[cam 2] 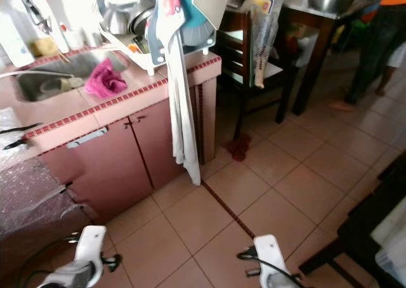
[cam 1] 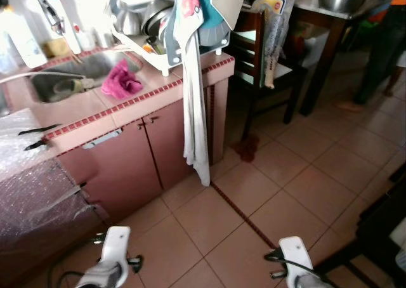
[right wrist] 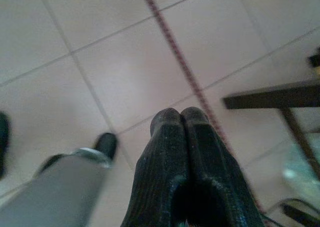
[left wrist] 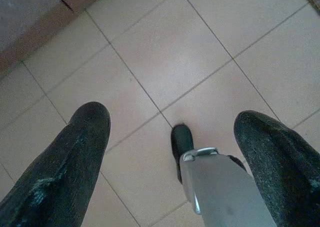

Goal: Kitchen organization

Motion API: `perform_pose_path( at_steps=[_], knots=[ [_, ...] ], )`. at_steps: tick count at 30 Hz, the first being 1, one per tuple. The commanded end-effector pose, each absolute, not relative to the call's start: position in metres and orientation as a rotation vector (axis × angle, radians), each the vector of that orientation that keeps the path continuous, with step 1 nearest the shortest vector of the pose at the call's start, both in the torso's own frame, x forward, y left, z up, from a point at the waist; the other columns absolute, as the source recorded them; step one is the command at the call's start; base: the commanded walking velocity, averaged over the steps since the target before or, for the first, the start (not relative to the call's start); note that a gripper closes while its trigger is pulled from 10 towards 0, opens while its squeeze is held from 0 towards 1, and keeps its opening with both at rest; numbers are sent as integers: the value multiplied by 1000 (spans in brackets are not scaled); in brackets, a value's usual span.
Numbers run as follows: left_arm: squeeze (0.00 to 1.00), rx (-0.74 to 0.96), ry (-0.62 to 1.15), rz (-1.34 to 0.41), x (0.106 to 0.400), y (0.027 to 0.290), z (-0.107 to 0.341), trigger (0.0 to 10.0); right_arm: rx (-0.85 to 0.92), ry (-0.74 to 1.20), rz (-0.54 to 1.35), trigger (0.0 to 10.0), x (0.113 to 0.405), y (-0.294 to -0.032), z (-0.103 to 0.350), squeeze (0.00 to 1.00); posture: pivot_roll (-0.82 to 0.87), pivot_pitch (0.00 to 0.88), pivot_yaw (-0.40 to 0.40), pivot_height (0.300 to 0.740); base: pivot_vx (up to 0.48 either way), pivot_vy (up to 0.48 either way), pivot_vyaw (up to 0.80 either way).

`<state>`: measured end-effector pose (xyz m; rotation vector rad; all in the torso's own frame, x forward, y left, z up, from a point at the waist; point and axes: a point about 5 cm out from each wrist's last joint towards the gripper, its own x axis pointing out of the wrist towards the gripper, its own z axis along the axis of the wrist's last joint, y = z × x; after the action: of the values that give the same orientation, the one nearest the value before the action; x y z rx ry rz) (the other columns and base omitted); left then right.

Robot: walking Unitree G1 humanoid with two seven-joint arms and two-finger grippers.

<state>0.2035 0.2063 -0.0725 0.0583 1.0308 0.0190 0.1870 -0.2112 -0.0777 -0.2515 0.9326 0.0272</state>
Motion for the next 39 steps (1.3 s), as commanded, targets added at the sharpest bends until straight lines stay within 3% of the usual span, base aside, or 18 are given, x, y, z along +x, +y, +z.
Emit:
perform_pose_path(
  at_steps=[1,5,11,14,19,27,39],
  knots=[
    [0,81,1026,39,205,216,-70,10000,-237,929,44,10000,190,-202,-78,0,19,0,29,740,0,0,0],
    [0,87,1022,42,205,217,-69,10000,-231,929,38,10000,190,-202,-78,0,19,0,29,740,0,0,0],
    [0,122,1019,33,207,218,-68,10000,21,895,-122,10000,197,-207,-74,0,31,0,38,740,0,0,0],
    [0,87,1006,43,211,218,-66,10000,161,830,-164,10000,215,-196,-66,0,29,0,68,740,0,0,0],
    [0,23,941,7,226,210,-58,10000,148,789,-134,10000,226,-188,-60,0,26,0,81,740,0,0,0],
    [0,58,913,-60,247,189,-48,10000,125,775,-90,10000,237,-181,-53,0,25,0,62,740,0,0,0],
    [0,85,924,-82,246,186,-49,10000,73,822,-79,10000,228,-186,-60,0,26,0,48,740,0,0,0]
  ],
)
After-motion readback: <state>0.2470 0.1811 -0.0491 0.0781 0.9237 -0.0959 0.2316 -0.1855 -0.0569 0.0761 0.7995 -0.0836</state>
